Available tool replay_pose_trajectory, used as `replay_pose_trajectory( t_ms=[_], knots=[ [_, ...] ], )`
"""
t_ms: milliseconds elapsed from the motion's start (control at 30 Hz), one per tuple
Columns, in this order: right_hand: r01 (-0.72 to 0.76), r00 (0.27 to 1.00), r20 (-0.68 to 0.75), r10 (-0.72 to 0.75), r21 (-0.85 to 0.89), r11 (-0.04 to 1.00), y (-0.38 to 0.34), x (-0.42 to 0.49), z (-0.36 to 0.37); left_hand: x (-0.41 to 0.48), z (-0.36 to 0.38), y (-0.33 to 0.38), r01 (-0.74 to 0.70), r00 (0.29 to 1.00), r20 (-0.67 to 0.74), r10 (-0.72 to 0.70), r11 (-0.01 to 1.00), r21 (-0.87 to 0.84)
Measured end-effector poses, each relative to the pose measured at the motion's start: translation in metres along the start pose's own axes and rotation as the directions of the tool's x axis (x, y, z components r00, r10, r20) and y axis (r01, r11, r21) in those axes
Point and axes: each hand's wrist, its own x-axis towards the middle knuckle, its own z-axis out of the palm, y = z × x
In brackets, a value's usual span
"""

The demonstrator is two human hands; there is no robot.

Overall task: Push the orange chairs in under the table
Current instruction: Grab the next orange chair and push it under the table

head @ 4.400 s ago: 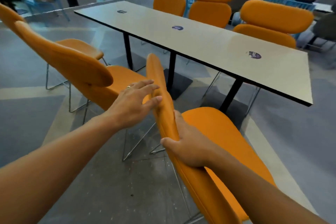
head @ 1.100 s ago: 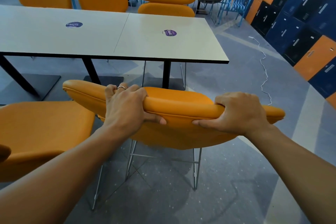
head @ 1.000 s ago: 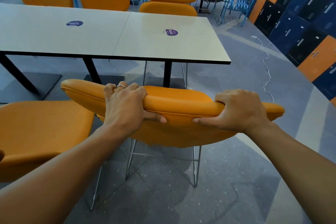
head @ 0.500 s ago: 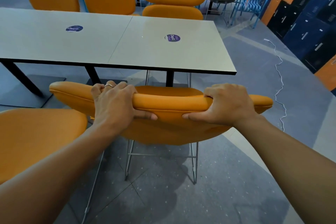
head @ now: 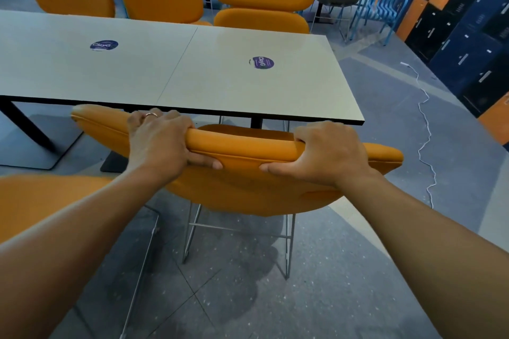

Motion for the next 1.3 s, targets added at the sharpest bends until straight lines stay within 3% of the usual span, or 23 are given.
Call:
replay_pose_trajectory(
  t_ms=[633,1133,1300],
  knots=[
    [-0.036,0.999,0.013,0.036,-0.051,0.998,0.051,0.066,0.020,0.078,0.023,0.010,-0.004,0.999,-0.039,0.003,1.000,-0.018],
    [-0.046,0.999,0.019,0.047,-0.027,0.999,0.081,0.096,0.029,0.115,0.029,0.022,0.015,0.999,0.033,-0.015,1.000,-0.011],
    [-0.072,0.996,0.061,0.072,-0.006,0.997,0.076,0.092,0.025,0.101,0.024,0.022,0.033,0.995,0.095,-0.021,0.992,-0.124]
  ],
)
